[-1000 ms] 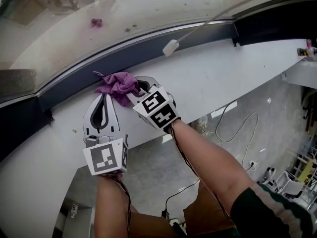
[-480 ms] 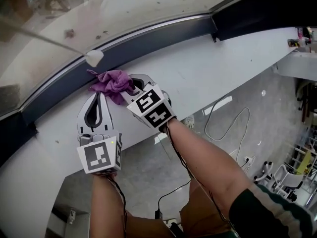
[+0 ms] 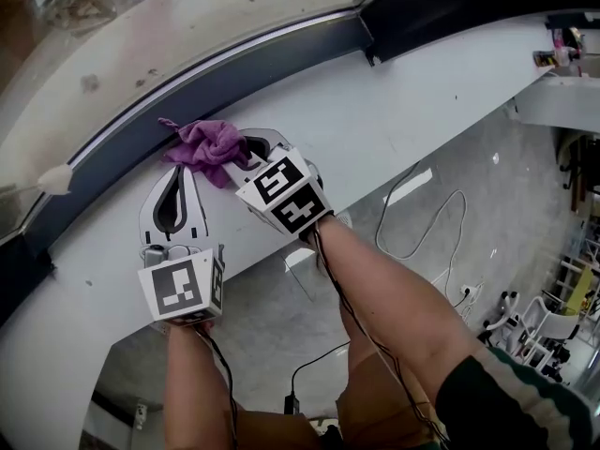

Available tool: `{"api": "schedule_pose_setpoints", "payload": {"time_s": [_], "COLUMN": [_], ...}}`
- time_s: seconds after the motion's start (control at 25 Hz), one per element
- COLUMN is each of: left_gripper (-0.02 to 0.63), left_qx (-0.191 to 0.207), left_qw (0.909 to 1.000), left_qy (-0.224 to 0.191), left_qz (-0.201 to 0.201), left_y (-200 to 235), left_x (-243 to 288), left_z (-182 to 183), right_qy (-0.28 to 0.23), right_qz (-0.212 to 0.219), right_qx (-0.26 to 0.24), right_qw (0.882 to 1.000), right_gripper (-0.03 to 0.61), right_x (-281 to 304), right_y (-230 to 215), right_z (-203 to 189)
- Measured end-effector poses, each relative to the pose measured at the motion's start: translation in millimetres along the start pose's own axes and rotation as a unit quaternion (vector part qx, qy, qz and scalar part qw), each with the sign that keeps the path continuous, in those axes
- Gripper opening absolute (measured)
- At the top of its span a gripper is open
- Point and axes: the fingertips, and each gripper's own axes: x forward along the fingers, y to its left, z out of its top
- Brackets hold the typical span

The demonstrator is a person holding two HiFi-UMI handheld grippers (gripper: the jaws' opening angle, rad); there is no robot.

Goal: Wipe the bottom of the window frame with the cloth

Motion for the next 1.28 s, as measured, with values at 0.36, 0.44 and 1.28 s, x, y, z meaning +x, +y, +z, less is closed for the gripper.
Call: {"api": "schedule_pose_setpoints", "payload": {"time_s": [0.36, 0.44, 1.28], "left_gripper": [0.009, 0.009, 0.009], "left_qx": [0.018, 0.022, 0.042], "left_qw": [0.9995, 0.9993, 0.9957], "left_qy": [-0.003, -0.005, -0.017], "left_qz": [-0.025, -0.029, -0.080], "left_y": [-43, -49, -139], "left_x": [35, 42, 119], "left_z": [13, 14, 24], "right_qy": [-0.021, -0.027, -0.037], "right_qz": [-0.019, -0.023, -0.095], "right_qx": [0.019, 0.020, 0.022], "right_qw": [0.999, 0.999, 0.995], "right_gripper": [0.109, 0.109, 0.109], "right_x": [-26, -30, -77], "right_y": [-48, -57, -173], "right_z": [-9, -8, -39]}}
